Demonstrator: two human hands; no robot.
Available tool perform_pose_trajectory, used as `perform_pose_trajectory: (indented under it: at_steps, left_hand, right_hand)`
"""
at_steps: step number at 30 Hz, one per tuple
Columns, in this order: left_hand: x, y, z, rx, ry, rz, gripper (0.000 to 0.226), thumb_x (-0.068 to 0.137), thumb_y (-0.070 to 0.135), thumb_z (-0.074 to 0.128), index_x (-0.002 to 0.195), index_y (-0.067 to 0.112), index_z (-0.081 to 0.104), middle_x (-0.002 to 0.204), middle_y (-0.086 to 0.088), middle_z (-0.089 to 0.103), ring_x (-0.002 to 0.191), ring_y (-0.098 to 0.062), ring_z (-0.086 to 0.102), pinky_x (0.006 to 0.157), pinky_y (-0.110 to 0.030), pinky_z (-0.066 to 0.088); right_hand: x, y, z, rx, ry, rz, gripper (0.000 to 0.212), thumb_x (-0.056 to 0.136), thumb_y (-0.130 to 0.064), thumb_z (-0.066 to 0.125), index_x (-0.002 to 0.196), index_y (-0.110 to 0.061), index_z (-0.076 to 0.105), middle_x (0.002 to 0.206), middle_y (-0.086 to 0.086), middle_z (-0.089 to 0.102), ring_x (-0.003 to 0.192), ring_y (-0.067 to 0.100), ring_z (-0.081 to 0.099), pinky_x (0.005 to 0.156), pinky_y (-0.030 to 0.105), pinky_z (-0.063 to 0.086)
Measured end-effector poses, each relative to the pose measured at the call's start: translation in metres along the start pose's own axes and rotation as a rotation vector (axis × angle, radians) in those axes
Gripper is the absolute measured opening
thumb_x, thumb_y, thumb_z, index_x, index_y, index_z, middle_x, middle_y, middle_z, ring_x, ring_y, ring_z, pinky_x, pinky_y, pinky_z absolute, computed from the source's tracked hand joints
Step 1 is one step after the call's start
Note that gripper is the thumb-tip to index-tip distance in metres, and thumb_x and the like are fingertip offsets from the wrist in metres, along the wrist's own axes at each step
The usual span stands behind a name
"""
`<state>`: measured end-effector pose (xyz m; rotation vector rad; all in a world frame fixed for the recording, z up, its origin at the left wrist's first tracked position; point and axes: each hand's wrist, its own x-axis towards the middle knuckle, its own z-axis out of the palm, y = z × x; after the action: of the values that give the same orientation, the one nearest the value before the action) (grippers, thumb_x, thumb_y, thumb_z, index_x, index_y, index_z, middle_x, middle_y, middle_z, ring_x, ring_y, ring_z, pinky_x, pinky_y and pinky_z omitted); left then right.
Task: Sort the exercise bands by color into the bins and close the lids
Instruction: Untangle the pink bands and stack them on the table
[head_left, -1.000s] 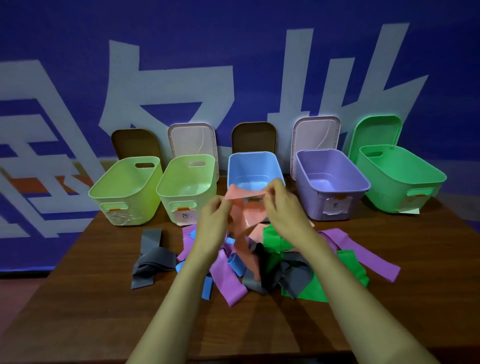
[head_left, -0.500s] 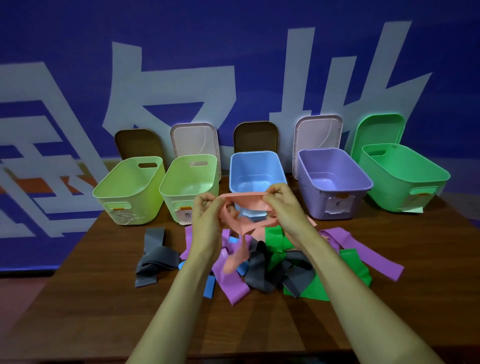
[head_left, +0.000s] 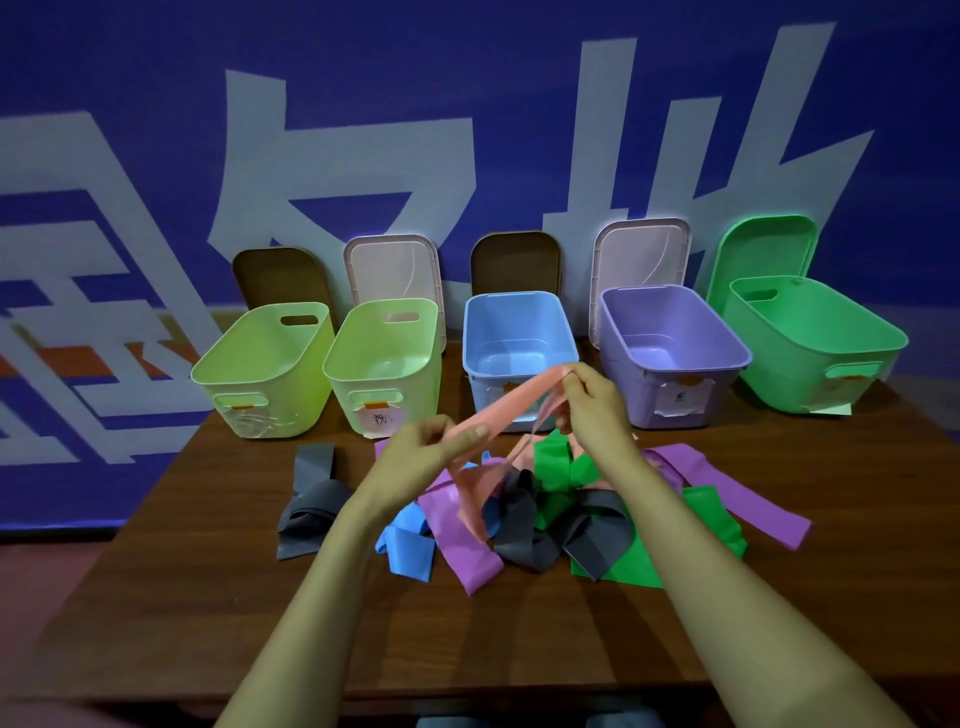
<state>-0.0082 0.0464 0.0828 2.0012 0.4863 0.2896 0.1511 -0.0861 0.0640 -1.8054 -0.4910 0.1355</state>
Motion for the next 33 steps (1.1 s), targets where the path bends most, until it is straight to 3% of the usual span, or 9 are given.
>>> perform_pose_trajectory:
  at_steps: [4, 8, 12, 16, 20, 23, 25, 27, 33]
  left_hand:
    - [-0.001, -0.008, 0.0, -0.052, -0.045, -0.025, 0.039, 0.083, 0.046, 0.062, 0.062, 0.015, 0.051, 0.053, 0.009, 0.051, 0.051, -0.006, 0.048, 0.054, -0.02, 0.037]
    - [-0.003, -0.019, -0.007, 0.332, -0.126, -0.175, 0.043, 0.081, 0.059, 0.059, 0.069, 0.018, 0.066, 0.06, 0.007, 0.058, 0.055, -0.008, 0.049, 0.053, -0.018, 0.035]
    - [-0.008, -0.026, -0.003, 0.004, -0.058, -0.093, 0.04, 0.078, 0.057, 0.066, 0.07, 0.018, 0.07, 0.063, 0.004, 0.068, 0.056, -0.004, 0.056, 0.062, -0.02, 0.042]
    - [-0.005, -0.033, 0.002, -0.076, 0.095, -0.083, 0.045, 0.074, 0.054, 0.068, 0.091, 0.012, 0.069, 0.079, -0.005, 0.071, 0.066, -0.018, 0.066, 0.062, -0.034, 0.054]
    - [0.0, -0.039, -0.006, 0.014, 0.008, -0.176, 0.024, 0.08, 0.037, 0.072, 0.083, 0.013, 0.067, 0.076, -0.002, 0.066, 0.063, -0.012, 0.058, 0.057, -0.022, 0.045]
    - [0.003, -0.035, -0.006, -0.155, 0.08, -0.217, 0.013, 0.085, 0.027, 0.068, 0.084, 0.016, 0.061, 0.078, -0.005, 0.065, 0.067, -0.018, 0.057, 0.058, -0.026, 0.044]
    - [0.006, -0.024, -0.001, -0.401, 0.214, -0.202, 0.02, 0.088, 0.022, 0.065, 0.105, 0.016, 0.057, 0.086, -0.007, 0.063, 0.071, -0.018, 0.058, 0.061, -0.028, 0.048]
    - [0.01, -0.012, 0.005, -0.464, 0.236, -0.146, 0.023, 0.093, 0.017, 0.057, 0.115, 0.017, 0.055, 0.091, -0.007, 0.06, 0.078, -0.018, 0.057, 0.066, -0.027, 0.05]
    - [0.022, -0.002, 0.023, -0.292, 0.205, -0.092, 0.037, 0.089, -0.007, 0.047, 0.122, 0.008, 0.055, 0.1, -0.009, 0.058, 0.08, -0.015, 0.054, 0.077, -0.03, 0.051]
  right_hand:
    - [0.004, -0.01, -0.002, 0.325, -0.027, 0.062, 0.029, 0.096, -0.009, 0.04, 0.092, -0.022, 0.066, 0.09, 0.004, 0.066, 0.07, 0.009, 0.063, 0.054, 0.018, 0.049]
    - [0.016, -0.014, -0.01, 0.382, 0.025, 0.018, 0.032, 0.095, -0.003, 0.042, 0.089, -0.024, 0.066, 0.107, 0.008, 0.066, 0.09, 0.019, 0.064, 0.08, 0.035, 0.054]
    - [0.023, -0.013, -0.013, 0.361, 0.041, 0.038, 0.034, 0.094, -0.006, 0.042, 0.086, -0.029, 0.067, 0.111, 0.009, 0.067, 0.102, 0.026, 0.064, 0.09, 0.042, 0.052]
    - [0.025, -0.015, -0.015, 0.379, 0.084, 0.039, 0.033, 0.094, -0.006, 0.039, 0.085, -0.027, 0.064, 0.094, 0.004, 0.067, 0.083, 0.018, 0.062, 0.08, 0.036, 0.052]
    - [0.032, -0.003, -0.018, 0.26, 0.165, 0.077, 0.029, 0.092, -0.007, 0.038, 0.084, -0.022, 0.062, 0.077, 0.002, 0.061, 0.07, 0.017, 0.057, 0.07, 0.035, 0.054]
    - [0.038, 0.018, -0.015, -0.023, 0.03, 0.101, 0.034, 0.085, -0.008, 0.04, 0.083, -0.031, 0.065, 0.098, 0.009, 0.069, 0.091, 0.03, 0.064, 0.087, 0.046, 0.052]
    - [0.028, 0.023, -0.01, -0.227, -0.15, 0.154, 0.039, 0.086, -0.007, 0.044, 0.113, -0.029, 0.061, 0.12, 0.013, 0.062, 0.102, 0.027, 0.06, 0.094, 0.037, 0.047]
    - [0.01, 0.028, -0.001, -0.477, -0.304, 0.154, 0.056, 0.087, -0.009, 0.05, 0.14, -0.022, 0.036, 0.135, 0.014, 0.047, 0.116, 0.029, 0.052, 0.093, 0.031, 0.042]
    - [-0.037, 0.024, 0.025, -0.283, -0.536, -0.005, 0.027, 0.08, 0.001, 0.048, 0.1, -0.014, 0.059, 0.099, 0.002, 0.064, 0.095, 0.022, 0.061, 0.085, 0.033, 0.047]
